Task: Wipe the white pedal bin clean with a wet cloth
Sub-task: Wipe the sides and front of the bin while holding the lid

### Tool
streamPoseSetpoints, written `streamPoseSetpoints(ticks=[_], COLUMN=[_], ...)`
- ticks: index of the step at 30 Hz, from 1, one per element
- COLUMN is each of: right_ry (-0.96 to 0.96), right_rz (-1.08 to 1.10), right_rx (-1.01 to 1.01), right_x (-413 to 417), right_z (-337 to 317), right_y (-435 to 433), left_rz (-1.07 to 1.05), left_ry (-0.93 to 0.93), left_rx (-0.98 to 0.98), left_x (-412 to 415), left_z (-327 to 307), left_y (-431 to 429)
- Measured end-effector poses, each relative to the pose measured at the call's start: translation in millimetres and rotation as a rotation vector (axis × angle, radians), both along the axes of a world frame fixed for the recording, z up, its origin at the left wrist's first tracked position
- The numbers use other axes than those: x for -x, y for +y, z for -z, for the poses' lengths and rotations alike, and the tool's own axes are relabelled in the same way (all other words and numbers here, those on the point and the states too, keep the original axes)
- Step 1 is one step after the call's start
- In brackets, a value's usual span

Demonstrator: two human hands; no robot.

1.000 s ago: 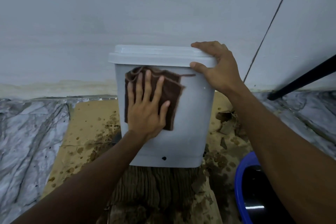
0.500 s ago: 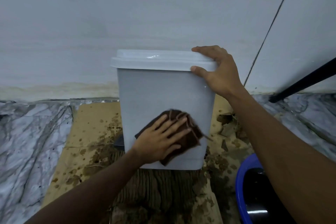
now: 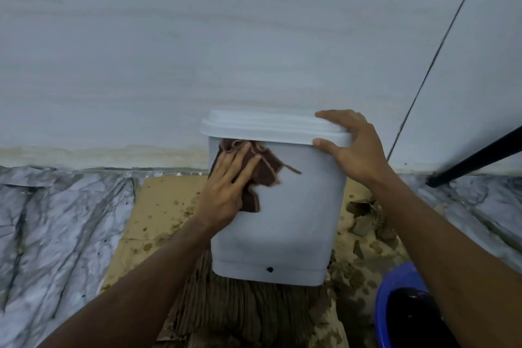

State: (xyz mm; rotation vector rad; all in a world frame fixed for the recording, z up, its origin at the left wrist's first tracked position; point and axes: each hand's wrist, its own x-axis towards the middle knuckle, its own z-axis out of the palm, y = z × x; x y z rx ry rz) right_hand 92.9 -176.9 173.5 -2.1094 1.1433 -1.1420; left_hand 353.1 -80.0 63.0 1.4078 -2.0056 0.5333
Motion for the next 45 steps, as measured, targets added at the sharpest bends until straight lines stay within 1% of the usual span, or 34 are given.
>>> streamPoseSetpoints(ticks=[2,4,6,8,9,10,13,15,17,18,19,21,24,26,29,30,34,35,36,37,38,39,41,42,44,45], right_ry=[-0.004,-0.002,0.015,0.049,0.073,0.105,0.191,0.201,0.272,0.343,0.427,0.563,0.713,0.799,0.815,0.812,0.808,0.805,0.804,0.804,0.8,0.794,0.791,0.798,0.81,0.81], right_rz=[0.0,0.005,0.012,0.02,0.028,0.039,0.07,0.079,0.071,0.064,0.053,0.001,-0.074,-0.089,-0.076,-0.067,-0.061,-0.06,-0.058,-0.055,-0.05,-0.046,-0.039,-0.031,-0.015,-0.011], right_rx=[-0.006,-0.009,-0.015,0.003,0.022,0.038,0.009,-0.041,-0.067,-0.072,-0.079,-0.116,-0.195,-0.197,-0.179,-0.173,-0.18,-0.183,-0.184,-0.184,-0.185,-0.188,-0.192,-0.185,-0.175,-0.177], right_x=[0,2,4,6,8,9,12,13,10,8,5,1,-4,-4,-4,-4,-4,-4,-4,-5,-4,-4,-4,-3,-4,-5], right_z=[-1,-5,-11,-15,-17,-20,-35,-46,-53,-54,-54,-53,-52,-51,-50,-50,-48,-48,-49,-50,-52,-54,-55,-54,-51,-50], right_y=[6,12,23,37,45,52,66,72,78,81,82,85,84,83,85,84,84,84,85,85,85,84,83,83,84,84], left_rz=[-0.037,-0.102,-0.245,-0.488,-0.578,-0.612,-0.586,-0.61,-0.653,-0.67,-0.693,-0.708,-0.606,-0.554,-0.479,-0.458,-0.378,-0.368,-0.366,-0.374,-0.396,-0.436,-0.533,-0.557,-0.543,-0.498], left_ry=[0.204,0.459,0.834,1.262,1.423,1.545,1.794,1.909,1.976,1.978,1.942,1.772,1.489,1.336,1.177,1.095,0.62,0.542,0.534,0.58,0.673,0.807,1.075,1.132,1.093,1.052], left_rx=[-0.038,-0.066,-0.063,-0.041,-0.046,-0.042,0.009,0.048,0.089,0.099,0.097,0.072,0.088,0.097,0.136,0.134,0.126,0.137,0.128,0.1,0.072,0.059,0.089,0.131,0.194,0.178], left_x=[4,20,40,57,62,69,84,91,98,102,107,118,128,131,123,120,83,71,61,54,51,51,56,61,72,76], left_z=[-2,-7,-26,-49,-58,-68,-83,-83,-82,-83,-81,-80,-80,-78,-65,-65,-55,-57,-62,-69,-76,-84,-93,-96,-96,-96], left_y=[12,31,50,60,60,62,71,82,99,109,118,137,155,158,149,145,131,127,124,122,122,122,120,121,123,123])
